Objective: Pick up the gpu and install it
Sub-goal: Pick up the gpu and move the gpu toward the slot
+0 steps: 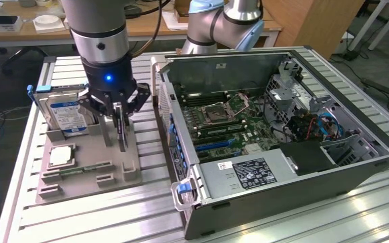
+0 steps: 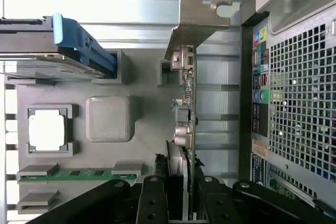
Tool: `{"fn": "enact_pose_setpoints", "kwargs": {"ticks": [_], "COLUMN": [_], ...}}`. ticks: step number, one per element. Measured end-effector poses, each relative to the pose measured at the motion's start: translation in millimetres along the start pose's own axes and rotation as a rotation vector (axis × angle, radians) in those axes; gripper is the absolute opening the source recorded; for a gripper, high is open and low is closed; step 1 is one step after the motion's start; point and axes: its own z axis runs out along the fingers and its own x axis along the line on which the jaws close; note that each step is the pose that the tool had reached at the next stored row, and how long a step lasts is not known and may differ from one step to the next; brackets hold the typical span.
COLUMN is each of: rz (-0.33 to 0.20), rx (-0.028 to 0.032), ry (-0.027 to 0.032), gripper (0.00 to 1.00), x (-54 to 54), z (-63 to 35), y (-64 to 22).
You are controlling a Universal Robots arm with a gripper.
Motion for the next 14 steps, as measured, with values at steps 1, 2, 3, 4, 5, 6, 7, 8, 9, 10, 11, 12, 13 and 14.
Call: {"fn": "enact_pose_setpoints", "kwargs": {"ticks": [1, 2, 3, 4, 5, 6, 7, 8, 9, 10, 11, 12, 13, 14], "rz": [0.0, 0.0, 0.0, 0.0, 0.0, 0.0, 0.0, 0.0, 0.0, 0.0, 0.0, 0.0, 0.0, 0.0], "rx": [-0.0002, -0.0005, -0.0008, -0.0013, -0.0017, -0.0019, -0.0024, -0.0027, -0.0029, -0.0031, -0.0033, -0.0034, -0.0035, -0.0037], "ry": [0.0001, 0.0001, 0.0002, 0.0002, 0.0001, 0.0001, 0.0001, 0.0002, 0.0002, 0.0001, 0.0001, 0.0002, 0.0002, 0.0001], "gripper": [0.27, 0.27, 0.27, 0.27, 0.27, 0.27, 0.27, 0.27, 0.27, 0.27, 0.27, 0.27, 0.27, 0.27], "x": [0.0, -0.1, -0.1, -0.1, -0.2, -0.2, -0.2, -0.2, -0.3, -0.3, -0.4, -0.4, -0.4, -0.5], "z": [-1.5, -2.9, -4.2, -5.7, -7.0, -8.1, -9.4, -10.6, -11.9, -13.0, -14.2, -15.4, -16.5, -17.6], "y": [0.1, 0.1, 0.2, 0.3, 0.4, 0.4, 0.5, 0.6, 0.6, 0.7, 0.8, 0.8, 0.9, 0.9]}}
